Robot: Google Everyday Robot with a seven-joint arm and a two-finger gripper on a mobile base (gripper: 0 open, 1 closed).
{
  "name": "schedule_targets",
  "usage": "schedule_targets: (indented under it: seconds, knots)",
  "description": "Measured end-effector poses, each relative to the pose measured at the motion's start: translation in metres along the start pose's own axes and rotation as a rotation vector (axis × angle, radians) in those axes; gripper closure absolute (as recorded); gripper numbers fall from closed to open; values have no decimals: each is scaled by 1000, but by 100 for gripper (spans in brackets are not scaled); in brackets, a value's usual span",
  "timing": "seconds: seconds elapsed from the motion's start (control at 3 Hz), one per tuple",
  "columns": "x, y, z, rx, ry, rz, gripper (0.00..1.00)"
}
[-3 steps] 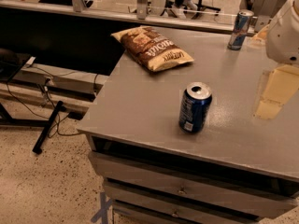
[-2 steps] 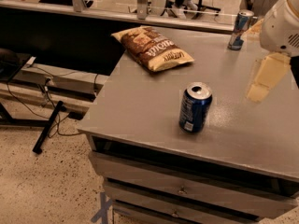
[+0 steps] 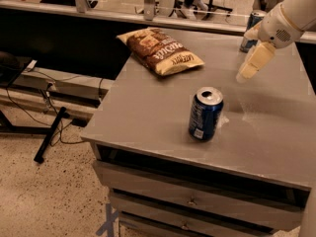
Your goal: Move redbull can near pepsi can
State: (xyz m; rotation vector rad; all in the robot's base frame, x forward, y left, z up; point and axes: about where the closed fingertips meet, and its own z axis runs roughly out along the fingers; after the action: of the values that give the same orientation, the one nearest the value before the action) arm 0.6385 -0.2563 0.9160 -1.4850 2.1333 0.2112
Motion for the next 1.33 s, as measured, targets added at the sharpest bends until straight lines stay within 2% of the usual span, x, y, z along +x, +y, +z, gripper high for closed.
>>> schedule_targets:
  seconds: [0.33,0.67,1.0,1.33]
  knots:
    - [2,-4,1,11,-8,12,0]
    - [14,-21,7,55,-40,73,0]
    - [48,-65,-2,171,-143,196,0]
    - [75,-127,-29,358,-291,321,0]
